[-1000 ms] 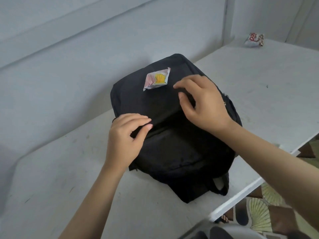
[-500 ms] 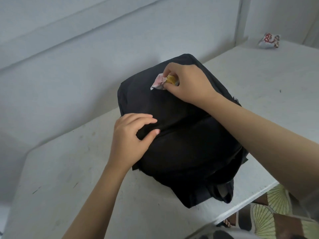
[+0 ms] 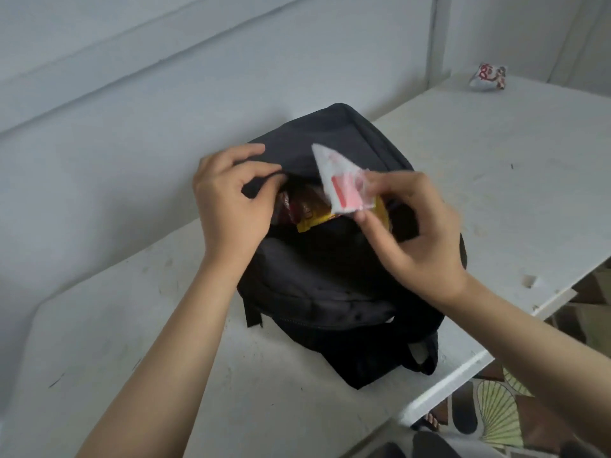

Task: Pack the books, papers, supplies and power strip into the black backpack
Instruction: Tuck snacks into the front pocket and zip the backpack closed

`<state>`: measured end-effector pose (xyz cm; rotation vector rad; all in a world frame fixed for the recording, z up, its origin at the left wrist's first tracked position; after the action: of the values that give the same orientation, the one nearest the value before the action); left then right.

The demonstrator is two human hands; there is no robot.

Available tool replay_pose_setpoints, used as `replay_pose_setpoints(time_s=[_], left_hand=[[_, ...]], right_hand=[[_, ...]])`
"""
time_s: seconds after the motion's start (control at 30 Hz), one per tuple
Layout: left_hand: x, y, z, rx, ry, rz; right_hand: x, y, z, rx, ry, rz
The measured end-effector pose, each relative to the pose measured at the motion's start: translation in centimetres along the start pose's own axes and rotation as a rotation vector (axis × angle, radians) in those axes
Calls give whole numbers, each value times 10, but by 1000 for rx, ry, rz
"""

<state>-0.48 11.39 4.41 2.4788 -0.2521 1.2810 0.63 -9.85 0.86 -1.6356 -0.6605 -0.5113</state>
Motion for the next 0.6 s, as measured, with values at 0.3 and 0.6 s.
replay_pose_setpoints(time_s=[0.3,0.6], left_hand=[[4,5,-11,-46,78,33],[-2,12,-18,-47,50,100]], right_hand=[[-12,13,72,-441,-319,-213],[-26,24,104,-719,-482,-114]])
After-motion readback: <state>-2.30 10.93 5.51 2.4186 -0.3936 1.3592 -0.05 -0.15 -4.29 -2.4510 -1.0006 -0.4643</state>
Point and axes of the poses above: each hand's wrist, its own x-axis towards the middle knuckle, its own z-axis out of the palm, y = z × x, the point moved 10 cm from there along x, towards the middle knuckle, and after that the axes turned 13 degrees about z, right-handed, at the moved point
